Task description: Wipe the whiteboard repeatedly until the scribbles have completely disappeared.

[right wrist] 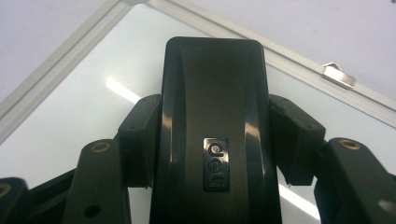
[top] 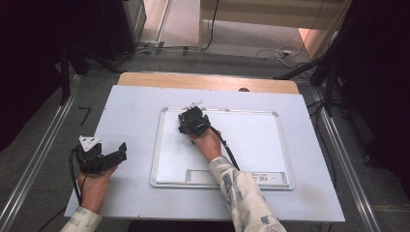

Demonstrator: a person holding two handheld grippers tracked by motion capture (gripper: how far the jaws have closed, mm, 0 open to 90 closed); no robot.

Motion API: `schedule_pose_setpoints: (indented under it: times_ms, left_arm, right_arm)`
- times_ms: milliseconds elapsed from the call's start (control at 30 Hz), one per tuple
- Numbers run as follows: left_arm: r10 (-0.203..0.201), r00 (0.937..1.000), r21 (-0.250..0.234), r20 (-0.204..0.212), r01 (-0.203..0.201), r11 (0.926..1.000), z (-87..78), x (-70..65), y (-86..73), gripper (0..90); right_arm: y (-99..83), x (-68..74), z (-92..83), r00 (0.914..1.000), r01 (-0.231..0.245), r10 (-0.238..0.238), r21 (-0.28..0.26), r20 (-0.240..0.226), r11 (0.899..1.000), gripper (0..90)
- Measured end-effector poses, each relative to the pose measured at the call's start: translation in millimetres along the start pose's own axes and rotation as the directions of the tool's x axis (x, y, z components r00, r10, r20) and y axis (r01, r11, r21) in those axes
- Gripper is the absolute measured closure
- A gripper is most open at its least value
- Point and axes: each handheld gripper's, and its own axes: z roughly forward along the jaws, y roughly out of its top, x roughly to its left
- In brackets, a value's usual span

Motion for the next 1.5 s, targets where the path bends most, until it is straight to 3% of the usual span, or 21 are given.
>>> schedule_pose_setpoints:
  times_ms: [67,133,200,367,467,567,833,933,1100,1300,1500]
  left_arm:
    - [0.002,1.0000,-0.002,0.003,-0.002,1.0000,-0.1,-0.7,0.0,7.8]
    - [0.000,1.0000,-0.004,0.002,0.000,1.0000,-0.4,-0.7,0.0,7.8]
    - [-0.001,1.0000,-0.001,0.002,0.001,1.0000,-0.7,0.5,-0.3,7.8]
    - [-0.006,1.0000,-0.004,-0.001,0.006,1.0000,-2.0,2.4,-0.6,7.8]
    - [-0.003,1.0000,-0.004,0.001,0.003,1.0000,-2.0,1.6,-0.5,7.8]
    - [0.000,1.0000,-0.004,0.002,0.000,1.0000,-1.3,-0.1,0.1,7.8]
    - [0.005,1.0000,0.000,0.003,-0.005,1.0000,0.9,-2.0,0.4,7.8]
    - [0.004,1.0000,-0.002,0.005,-0.004,1.0000,0.6,-1.9,0.5,7.8]
    - [0.004,1.0000,-0.005,0.008,-0.004,1.0000,-0.4,-1.3,0.3,7.8]
    - [0.004,1.0000,0.000,0.005,-0.004,1.0000,0.5,-0.1,0.1,7.8]
    - [0.012,0.9999,0.004,0.006,-0.012,0.9999,3.6,-3.3,0.8,7.8]
  right_arm:
    - [-0.3,4.1,-0.1,0.9999,0.015,-0.015,-0.005,-0.005,1.000,38.6]
    - [-0.6,3.1,-0.2,0.9999,0.002,-0.002,-0.002,-0.011,1.000,38.5]
    - [-0.9,0.5,-0.3,1.0000,0.003,-0.002,-0.004,0.007,1.000,38.5]
    - [-4.8,-24.4,-2.3,0.9978,-0.056,0.056,0.002,0.035,0.998,38.5]
    - [-5.5,-28.4,-2.8,0.9964,-0.071,0.070,0.004,0.047,0.997,38.5]
    - [-4.5,-21.3,-1.4,0.9973,-0.058,0.059,-0.004,0.044,0.998,38.5]
    - [-7.8,21.3,-4.0,0.9995,0.015,-0.016,-0.026,-0.029,1.000,38.4]
    - [-12.7,26.6,-7.4,0.9985,0.035,-0.036,-0.034,-0.042,0.999,38.4]
    - [-14.0,16.7,-7.6,0.9989,0.028,-0.030,-0.038,-0.035,0.999,38.4]
    - [-15.7,-12.9,-7.2,0.9993,-0.037,0.037,-0.040,-0.001,0.999,38.3]
    - [-25.6,-4.8,-14.4,0.9999,-0.009,0.008,-0.049,-0.009,0.999,38.3]
